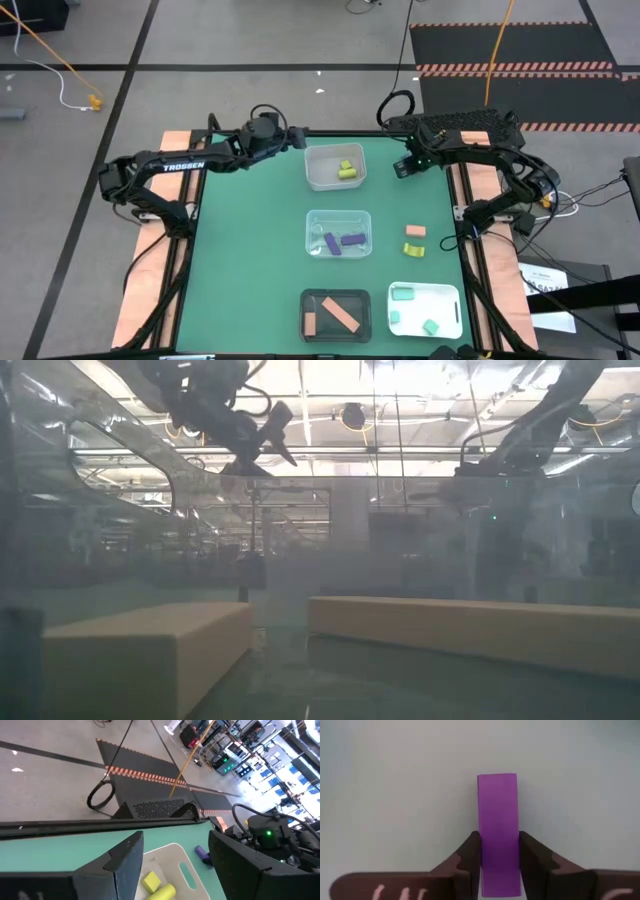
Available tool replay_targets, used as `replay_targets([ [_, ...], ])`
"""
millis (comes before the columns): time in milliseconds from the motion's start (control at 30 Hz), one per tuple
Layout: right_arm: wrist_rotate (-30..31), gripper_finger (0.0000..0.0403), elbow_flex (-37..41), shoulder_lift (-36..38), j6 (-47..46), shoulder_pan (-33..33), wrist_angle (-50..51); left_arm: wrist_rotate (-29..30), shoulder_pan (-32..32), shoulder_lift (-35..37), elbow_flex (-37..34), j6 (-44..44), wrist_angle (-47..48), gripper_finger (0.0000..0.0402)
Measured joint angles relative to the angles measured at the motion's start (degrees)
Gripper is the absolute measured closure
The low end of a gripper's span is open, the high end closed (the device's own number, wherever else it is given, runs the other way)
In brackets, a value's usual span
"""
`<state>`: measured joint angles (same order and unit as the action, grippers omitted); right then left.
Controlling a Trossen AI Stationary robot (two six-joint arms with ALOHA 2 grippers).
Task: Sort & place blocks by color
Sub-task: Put the violet block into the transparent bin
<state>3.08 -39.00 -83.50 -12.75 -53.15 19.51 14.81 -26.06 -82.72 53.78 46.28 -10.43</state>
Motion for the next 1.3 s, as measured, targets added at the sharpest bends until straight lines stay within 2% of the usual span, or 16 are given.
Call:
replay_targets([
  [167, -1.96, 0.0323, 0.02, 0.91, -2.11, -0.08, 0.4, -0.02, 0.04, 0.0, 0.0, -0.1, -0.27, 0.0179],
  [400, -2.32, 0.0323, 0.07, 8.06, -4.94, 0.0, 0.01, 0.0, 0.5, 0.0, 0.0, -0.08, -0.27, 0.0179],
  [733, -12.62, 0.0323, 0.07, 17.71, -7.97, 2.4, -11.73, 0.02, 3.58, 0.0, 0.0, 0.85, -0.4, 0.0179],
  [967, -16.8, 0.0323, 0.07, 20.24, -11.91, 10.46, -20.59, 0.0, 7.19, 0.0, 0.0, 2.97, -3.6, 0.0179],
  [1300, -16.98, 0.0323, 0.07, 19.78, -16.57, 28.05, -25.47, 0.34, 8.22, 0.0, 0.0, 4.03, -8.29, 0.0179],
])
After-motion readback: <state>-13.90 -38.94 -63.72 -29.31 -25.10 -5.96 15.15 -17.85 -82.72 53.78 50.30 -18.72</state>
